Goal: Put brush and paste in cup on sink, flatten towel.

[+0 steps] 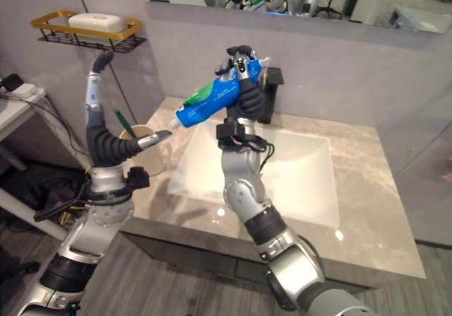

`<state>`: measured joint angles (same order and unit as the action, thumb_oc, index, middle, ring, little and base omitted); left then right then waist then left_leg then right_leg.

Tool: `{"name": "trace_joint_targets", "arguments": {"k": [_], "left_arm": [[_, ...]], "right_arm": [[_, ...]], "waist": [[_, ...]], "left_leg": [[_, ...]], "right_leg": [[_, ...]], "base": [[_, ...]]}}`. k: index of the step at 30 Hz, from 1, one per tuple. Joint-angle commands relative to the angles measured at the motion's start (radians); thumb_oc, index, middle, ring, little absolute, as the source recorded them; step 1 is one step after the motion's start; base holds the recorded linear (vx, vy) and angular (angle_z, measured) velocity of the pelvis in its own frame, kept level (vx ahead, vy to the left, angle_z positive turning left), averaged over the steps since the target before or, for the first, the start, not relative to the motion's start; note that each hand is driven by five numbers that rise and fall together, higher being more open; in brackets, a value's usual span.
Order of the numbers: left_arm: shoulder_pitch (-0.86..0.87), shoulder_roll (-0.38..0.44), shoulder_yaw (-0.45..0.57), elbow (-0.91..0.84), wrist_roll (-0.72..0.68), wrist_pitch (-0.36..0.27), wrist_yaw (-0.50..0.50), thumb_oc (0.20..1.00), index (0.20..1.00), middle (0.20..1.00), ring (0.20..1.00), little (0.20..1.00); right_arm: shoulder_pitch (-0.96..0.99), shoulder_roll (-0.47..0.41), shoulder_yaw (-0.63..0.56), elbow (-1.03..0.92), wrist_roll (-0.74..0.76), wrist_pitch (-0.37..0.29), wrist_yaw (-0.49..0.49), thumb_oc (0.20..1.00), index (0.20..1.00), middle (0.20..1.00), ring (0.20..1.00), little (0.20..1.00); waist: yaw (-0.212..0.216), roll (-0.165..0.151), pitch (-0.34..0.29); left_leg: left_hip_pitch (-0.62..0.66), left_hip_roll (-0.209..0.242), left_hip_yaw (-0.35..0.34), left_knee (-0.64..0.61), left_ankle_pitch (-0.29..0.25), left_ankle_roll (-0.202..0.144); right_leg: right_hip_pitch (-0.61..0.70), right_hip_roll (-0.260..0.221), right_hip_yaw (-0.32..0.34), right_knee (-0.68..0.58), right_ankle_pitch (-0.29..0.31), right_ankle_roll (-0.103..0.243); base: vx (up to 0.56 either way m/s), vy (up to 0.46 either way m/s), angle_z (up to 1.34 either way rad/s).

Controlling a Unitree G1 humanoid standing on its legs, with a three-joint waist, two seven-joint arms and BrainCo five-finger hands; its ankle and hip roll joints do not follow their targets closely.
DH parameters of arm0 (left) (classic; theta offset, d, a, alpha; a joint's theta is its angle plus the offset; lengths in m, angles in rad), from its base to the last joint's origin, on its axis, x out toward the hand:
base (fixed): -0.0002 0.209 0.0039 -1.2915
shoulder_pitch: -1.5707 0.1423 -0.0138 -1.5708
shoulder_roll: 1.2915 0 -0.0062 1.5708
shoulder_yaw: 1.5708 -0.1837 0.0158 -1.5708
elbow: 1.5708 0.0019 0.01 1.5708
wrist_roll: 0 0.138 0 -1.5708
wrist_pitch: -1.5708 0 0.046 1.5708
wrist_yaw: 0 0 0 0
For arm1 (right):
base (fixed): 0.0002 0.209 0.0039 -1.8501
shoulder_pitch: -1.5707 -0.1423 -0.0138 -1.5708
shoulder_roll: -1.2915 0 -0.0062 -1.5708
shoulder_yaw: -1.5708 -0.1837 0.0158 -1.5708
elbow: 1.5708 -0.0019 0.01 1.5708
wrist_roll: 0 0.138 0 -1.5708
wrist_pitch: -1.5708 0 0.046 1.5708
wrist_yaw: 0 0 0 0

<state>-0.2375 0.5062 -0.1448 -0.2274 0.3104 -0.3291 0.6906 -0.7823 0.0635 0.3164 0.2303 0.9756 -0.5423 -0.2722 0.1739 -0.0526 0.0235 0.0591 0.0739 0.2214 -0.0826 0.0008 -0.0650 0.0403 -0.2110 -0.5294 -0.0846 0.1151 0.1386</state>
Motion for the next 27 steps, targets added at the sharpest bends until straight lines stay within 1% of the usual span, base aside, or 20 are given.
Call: {"name": "trace_joint_targets", "arguments": {"k": [1, 2, 3, 6, 7, 8, 9, 10, 11, 14, 16, 17, 19, 20, 21, 24, 27], "left_arm": [[0.03, 0.112, 0.045, -0.104, -0.039, -0.061, 0.051, 1.0, 1.0, 1.0, 1.0, 1.0], [0.037, 0.121, 0.054, -0.095, -0.051, -0.071, 0.058, 1.0, 1.0, 1.0, 1.0, 1.0], [0.094, 0.131, 0.088, -0.073, -0.056, -0.107, 0.082, 1.0, 1.0, 1.0, 1.0, 1.0], [0.191, 0.169, 0.12, -0.023, -0.069, -0.13, 0.069, 1.0, 1.0, 1.0, 1.0, 1.0], [0.192, 0.17, 0.121, -0.023, -0.07, -0.131, 0.069, 1.0, 1.0, 1.0, 1.0, 1.0], [0.272, 0.188, 0.142, 0.024, -0.081, -0.122, 0.049, 1.0, 1.0, 1.0, 1.0, 1.0], [0.312, 0.197, 0.16, 0.045, -0.086, -0.116, 0.043, 1.0, 1.0, 1.0, 1.0, 1.0], [0.315, 0.197, 0.163, 0.043, -0.087, -0.116, 0.042, 1.0, 1.0, 1.0, 1.0, 1.0], [0.369, 0.208, 0.194, 0.095, -0.089, -0.101, 0.041, 1.0, 1.0, 1.0, 1.0, 1.0], [0.408, 0.194, 0.229, 0.211, -0.113, -0.067, 0.043, 1.0, 1.0, 1.0, 1.0, 1.0], [0.414, 0.161, 0.24, 0.278, -0.164, -0.05, 0.029, 1.0, 1.0, 1.0, 1.0, 1.0], [0.415, 0.134, 0.249, 0.314, -0.206, -0.054, 0.018, 1.0, 1.0, 1.0, 1.0, 1.0], [0.415, 0.088, 0.266, 0.366, -0.29, -0.049, -0.005, 1.0, 1.0, 1.0, 1.0, 1.0], [0.418, 0.075, 0.266, 0.377, -0.303, -0.039, -0.017, 1.0, 1.0, 1.0, 1.0, 1.0], [0.422, 0.072, 0.26, 0.406, -0.286, -0.027, -0.03, 1.0, 1.0, 1.0, 1.0, 1.0], [0.418, 0.073, 0.229, 0.464, -0.265, -0.006, -0.052, 1.0, 1.0, 1.0, 1.0, 1.0], [0.416, 0.073, 0.219, 0.471, -0.261, -0.006, -0.058, 1.0, 1.0, 1.0, 1.0, 1.0]], "right_arm": [[-0.162, 0.022, -0.07, -0.019, -0.078, -0.066, -0.017, 0.2, 0.2, 0.2, 0.2, 0.2], [-0.168, 0.015, -0.071, -0.018, -0.087, -0.068, -0.023, 0.2, 0.2, 0.2, 0.2, 0.2], [-0.189, -0.014, -0.09, -0.009, -0.106, -0.074, -0.039, 0.2, 0.2, 0.2, 0.2, 0.2], [-0.228, -0.059, -0.128, 0.013, -0.108, -0.081, -0.058, 0.2, 0.2, 0.2, 0.2, 0.2], [-0.229, -0.058, -0.129, 0.014, -0.108, -0.081, -0.058, 0.2, 0.2, 0.2, 0.2, 0.2], [-0.237, -0.103, -0.14, 0.011, -0.125, -0.081, -0.07, 0.2, 0.2, 0.2, 0.2, 0.2], [-0.236, -0.119, -0.143, 0.005, -0.137, -0.079, -0.079, 0.2, 0.2, 0.2, 0.2, 0.2], [-0.234, -0.117, -0.143, 0.003, -0.139, -0.078, -0.082, 0.2, 0.2, 0.2, 0.2, 0.2], [-0.233, -0.148, -0.143, -0.002, -0.15, -0.072, -0.085, 0.2, 0.2, 0.2, 0.2, 0.2], [-0.233, -0.181, -0.125, -0.01, -0.16, -0.057, -0.078, 0.2, 0.2, 0.2, 0.2, 0.2], [-0.229, -0.213, -0.105, -0.012, -0.172, -0.038, -0.072, 0.2, 0.2, 0.2, 0.2, 0.2], [-0.223, -0.233, -0.097, -0.014, -0.181, -0.02, -0.066, 0.2, 0.2, 0.2, 0.2, 0.2], [-0.216, -0.25, -0.078, -0.026, -0.181, -0.002, -0.052, 0.2, 0.2, 0.2, 0.2, 0.2], [-0.211, -0.262, -0.071, -0.029, -0.181, 0.007, -0.042, 0.2, 0.2, 0.2, 0.2, 0.2], [-0.21, -0.279, -0.06, -0.036, -0.182, 0.016, -0.029, 0.2, 0.2, 0.2, 0.2, 0.2], [-0.216, -0.28, -0.047, -0.026, -0.178, 0.024, -0.015, 0.2, 0.2, 0.2, 0.2, 0.2], [-0.215, -0.28, -0.042, -0.022, -0.175, 0.025, -0.008, 0.2, 0.2, 0.2, 0.2, 0.2]], "waist": [[0.052, -0.067, 0.001], [0.063, -0.067, 0.005], [0.091, -0.075, 0.014], [0.134, -0.082, 0.022], [0.134, -0.083, 0.021], [0.165, -0.087, 0.03], [0.181, -0.088, 0.034], [0.179, -0.089, 0.033], [0.207, -0.091, 0.042], [0.233, -0.101, 0.046], [0.242, -0.107, 0.048], [0.245, -0.111, 0.049], [0.247, -0.118, 0.051], [0.246, -0.121, 0.053], [0.243, -0.126, 0.056], [0.236, -0.129, 0.059], [0.236, -0.129, 0.059]], "left_leg": [[-0.015, -0.038, -0.085, -0.005, -0.004, 0.029], [-0.022, -0.037, -0.095, -0.002, -0.006, 0.027], [-0.04, -0.041, -0.119, 0.001, -0.002, 0.027], [-0.06, -0.049, -0.141, 0.005, 0.003, 0.027], [-0.061, -0.049, -0.142, 0.005, 0.003, 0.027], [-0.07, -0.053, -0.156, 0.008, 0.004, 0.028], [-0.074, -0.054, -0.16, 0.009, 0.005, 0.029], [-0.074, -0.055, -0.161, 0.009, 0.005, 0.029], [-0.083, -0.059, -0.169, 0.016, 0.004, 0.032], [-0.094, -0.063, -0.178, 0.024, 0.002, 0.033], [-0.1, -0.063, -0.183, 0.028, 0.003, 0.032], [-0.103, -0.064, -0.186, 0.028, 0.005, 0.031], [-0.107, -0.065, -0.19, 0.029, 0.005, 0.031], [-0.106, -0.065, -0.191, 0.028, 0.005, 0.032], [-0.104, -0.065, -0.189, 0.028, 0.003, 0.033], [-0.097, -0.064, -0.18, 0.023, 0.002, 0.034], [-0.095, -0.063, -0.176, 0.02, 0.002, 0.034]], "right_leg": [[0.047, -0.068, 0.066, 0.047, 0.042, 0.058], [0.049, -0.067, 0.056, 0.05, 0.037, 0.059], [0.052, -0.067, 0.04, 0.047, 0.035, 0.059], [0.054, -0.068, 0.014, 0.044, 0.036, 0.063], [0.053, -0.068, 0.014, 0.043, 0.036, 0.063], [0.056, -0.068, -0.001, 0.044, 0.037, 0.066], [0.058, -0.069, -0.008, 0.043, 0.038, 0.068], [0.058, -0.069, -0.009, 0.043, 0.038, 0.068], [0.059, -0.07, -0.02, 0.045, 0.041, 0.07], [0.064, -0.07, -0.035, 0.041, 0.042, 0.072], [0.066, -0.069, -0.043, 0.041, 0.039, 0.072], [0.065, -0.069, -0.045, 0.042, 0.039, 0.071], [0.065, -0.069, -0.049, 0.045, 0.038, 0.07], [0.065, -0.068, -0.05, 0.047, 0.036, 0.069], [0.063, -0.067, -0.049, 0.05, 0.034, 0.068], [0.059, -0.069, -0.04, 0.054, 0.034, 0.068], [0.058, -0.068, -0.036, 0.053, 0.035, 0.068]], "base": [[0.0, -0.019, 0.31], [0.0, -0.034, 0.4], [0.02, -0.043, 0.41], [0.01, -0.023, 0.37], [0.02, -0.019, 0.35], [0.02, -0.018, 0.2], [0.02, -0.018, 0.17], [0.02, -0.016, 0.16], [0.01, -0.012, 0.2], [0.01, -0.01, 0.17], [0.01, -0.009, 0.17], [0.01, -0.007, 0.18], [0.01, -0.003, 0.1], [0.0, 0.004, 0.03], [0.0, 0.0, 0.0], [0.0, 0.0, 0.0], [0.0, 0.0, 0.0]]}}
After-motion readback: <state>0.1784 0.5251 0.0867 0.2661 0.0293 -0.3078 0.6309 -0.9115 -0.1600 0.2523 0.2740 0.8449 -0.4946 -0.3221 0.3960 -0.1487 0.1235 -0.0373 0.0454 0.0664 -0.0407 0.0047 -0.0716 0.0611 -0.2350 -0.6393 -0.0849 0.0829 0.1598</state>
